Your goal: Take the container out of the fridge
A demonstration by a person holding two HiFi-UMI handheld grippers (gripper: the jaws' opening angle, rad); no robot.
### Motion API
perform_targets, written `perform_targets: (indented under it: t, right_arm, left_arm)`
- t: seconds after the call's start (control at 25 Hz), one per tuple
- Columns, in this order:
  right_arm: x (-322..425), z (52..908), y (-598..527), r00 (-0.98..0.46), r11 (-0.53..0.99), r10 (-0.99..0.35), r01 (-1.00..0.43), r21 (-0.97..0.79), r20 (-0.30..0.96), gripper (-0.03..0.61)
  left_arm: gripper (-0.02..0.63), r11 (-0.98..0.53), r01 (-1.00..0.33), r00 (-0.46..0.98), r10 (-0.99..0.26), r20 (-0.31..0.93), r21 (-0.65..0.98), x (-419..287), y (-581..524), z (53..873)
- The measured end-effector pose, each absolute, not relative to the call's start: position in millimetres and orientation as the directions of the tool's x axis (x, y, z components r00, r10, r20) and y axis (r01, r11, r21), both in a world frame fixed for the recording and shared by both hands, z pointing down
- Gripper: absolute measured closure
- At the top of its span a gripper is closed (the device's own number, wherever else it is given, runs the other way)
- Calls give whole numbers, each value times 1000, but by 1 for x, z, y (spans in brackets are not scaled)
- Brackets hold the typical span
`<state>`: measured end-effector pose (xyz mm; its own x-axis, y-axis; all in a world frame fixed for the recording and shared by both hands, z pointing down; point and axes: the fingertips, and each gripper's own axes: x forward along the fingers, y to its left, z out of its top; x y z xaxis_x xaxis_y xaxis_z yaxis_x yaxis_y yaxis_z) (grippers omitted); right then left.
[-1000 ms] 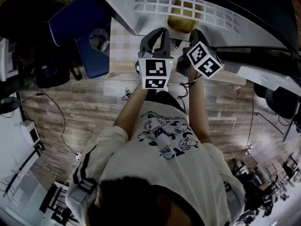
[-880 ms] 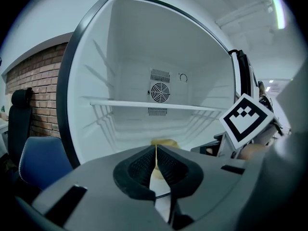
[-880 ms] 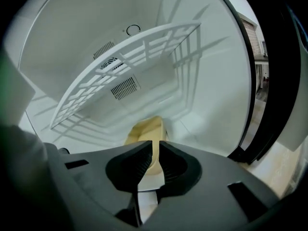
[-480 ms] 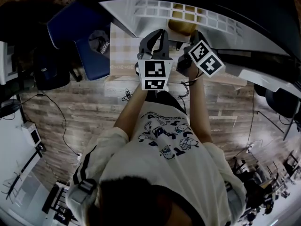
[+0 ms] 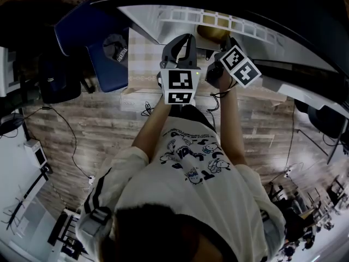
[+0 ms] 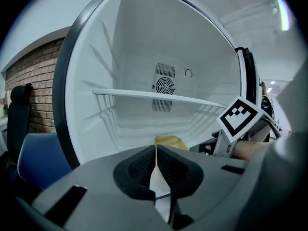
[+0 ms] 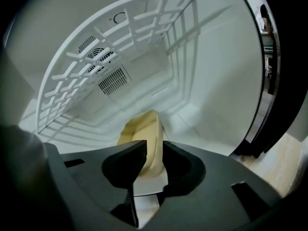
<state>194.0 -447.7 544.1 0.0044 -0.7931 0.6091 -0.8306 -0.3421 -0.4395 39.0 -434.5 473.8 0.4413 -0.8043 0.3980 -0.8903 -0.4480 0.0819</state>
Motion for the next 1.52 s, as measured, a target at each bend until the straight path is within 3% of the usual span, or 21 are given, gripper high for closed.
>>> perform_targets:
  t: [0.56, 1.52]
  right_arm:
    - [191, 564, -457, -14, -377, -728, -827, -417, 686, 451]
    - [192, 580, -453, 60, -415, -659, -860, -297, 750, 537]
  left_arm:
    - [591, -438, -896, 429, -807, 406, 77, 33, -443, 476]
    - [591, -516, -852, 502, -764, 405, 82, 39, -458, 488]
